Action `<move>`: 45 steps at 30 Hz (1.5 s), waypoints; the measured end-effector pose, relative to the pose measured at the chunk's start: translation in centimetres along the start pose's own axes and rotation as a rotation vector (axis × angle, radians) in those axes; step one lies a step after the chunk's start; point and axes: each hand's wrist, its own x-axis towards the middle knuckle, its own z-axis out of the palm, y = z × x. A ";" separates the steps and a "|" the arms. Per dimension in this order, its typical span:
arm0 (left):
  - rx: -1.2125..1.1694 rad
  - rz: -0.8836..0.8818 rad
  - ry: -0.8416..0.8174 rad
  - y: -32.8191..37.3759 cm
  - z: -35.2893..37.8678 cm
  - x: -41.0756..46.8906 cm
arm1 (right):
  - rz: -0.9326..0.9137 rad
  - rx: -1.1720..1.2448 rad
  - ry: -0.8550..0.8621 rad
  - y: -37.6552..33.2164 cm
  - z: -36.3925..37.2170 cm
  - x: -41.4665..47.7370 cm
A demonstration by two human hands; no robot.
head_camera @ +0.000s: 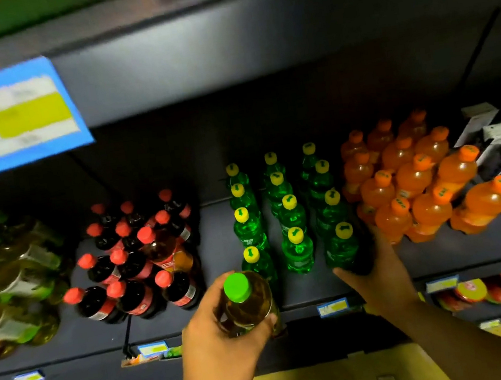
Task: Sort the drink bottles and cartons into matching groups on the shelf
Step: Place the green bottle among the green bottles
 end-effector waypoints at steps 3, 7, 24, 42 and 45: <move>-0.016 -0.006 0.017 0.7 -1.0 -0.2 | 0.015 -0.023 -0.007 -1.2 -2.7 -2.8; -0.056 -0.026 0.034 3.3 -3.8 -1.1 | 0.123 -0.045 0.048 -4.0 -5.8 -7.8; 0.040 0.075 -0.071 12.5 -8.4 -6.6 | 0.055 0.086 -0.406 -17.6 -2.8 -16.8; 0.057 0.020 -0.287 11.4 -5.8 -11.1 | -0.001 0.103 -0.261 -16.3 -1.0 -18.8; 0.022 -0.006 -0.228 10.5 -9.1 -10.5 | 0.035 0.097 -0.241 -16.3 -0.7 -18.3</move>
